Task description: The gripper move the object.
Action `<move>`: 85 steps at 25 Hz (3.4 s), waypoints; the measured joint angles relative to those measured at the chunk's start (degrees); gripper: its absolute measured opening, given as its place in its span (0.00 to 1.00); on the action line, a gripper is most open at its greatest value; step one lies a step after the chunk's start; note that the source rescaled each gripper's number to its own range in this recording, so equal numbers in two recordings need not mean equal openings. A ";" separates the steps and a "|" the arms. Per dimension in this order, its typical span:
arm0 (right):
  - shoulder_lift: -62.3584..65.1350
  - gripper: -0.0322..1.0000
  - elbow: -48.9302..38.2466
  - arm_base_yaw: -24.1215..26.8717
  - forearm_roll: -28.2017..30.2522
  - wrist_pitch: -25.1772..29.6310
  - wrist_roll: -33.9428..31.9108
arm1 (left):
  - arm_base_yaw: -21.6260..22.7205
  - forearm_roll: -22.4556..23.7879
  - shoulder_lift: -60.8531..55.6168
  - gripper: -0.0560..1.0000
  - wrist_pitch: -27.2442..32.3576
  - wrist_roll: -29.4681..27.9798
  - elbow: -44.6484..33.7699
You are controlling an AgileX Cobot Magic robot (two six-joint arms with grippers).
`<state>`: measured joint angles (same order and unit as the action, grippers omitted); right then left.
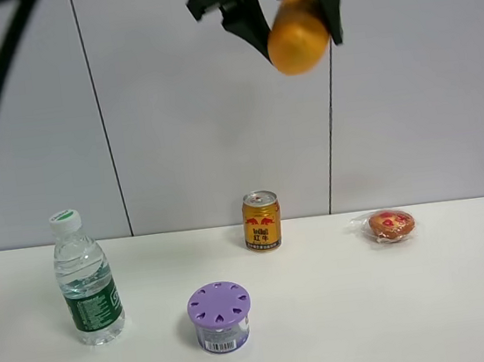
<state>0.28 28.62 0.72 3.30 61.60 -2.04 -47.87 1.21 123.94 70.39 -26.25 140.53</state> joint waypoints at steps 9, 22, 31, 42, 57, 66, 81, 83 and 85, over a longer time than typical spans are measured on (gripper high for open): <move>0.00 1.00 0.00 0.00 0.00 0.00 0.00 | -2.58 -1.21 13.36 0.05 -0.11 -11.92 0.00; 0.00 1.00 0.00 0.00 0.00 0.00 0.00 | -2.53 -1.94 26.00 0.05 -0.33 -16.64 0.00; 0.00 1.00 0.00 0.00 0.00 0.00 0.00 | -2.06 -5.64 30.42 0.05 -4.96 -19.45 0.00; 0.00 1.00 0.00 0.00 0.00 0.00 0.00 | -2.06 -4.47 30.73 0.09 -9.20 -16.35 0.00; 0.00 1.00 0.00 0.00 0.00 0.00 0.00 | -2.51 -3.45 30.55 0.84 -1.04 -8.51 10.97; 0.00 1.00 0.00 0.00 0.00 0.00 0.00 | -3.28 -12.47 22.84 0.84 -0.50 0.01 27.31; 0.00 1.00 0.00 0.00 0.00 0.00 0.00 | 0.34 7.18 0.50 0.84 -0.50 25.04 29.32; 0.00 1.00 0.00 0.00 0.00 0.00 0.00 | 1.14 10.20 0.56 0.84 -0.44 25.48 29.26; 0.00 1.00 0.00 0.00 0.00 0.00 0.00 | 2.10 11.60 0.56 0.84 -0.40 25.66 28.31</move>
<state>0.28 28.62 0.72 3.30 61.60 -2.04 -45.77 12.81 124.49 69.99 -0.59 168.84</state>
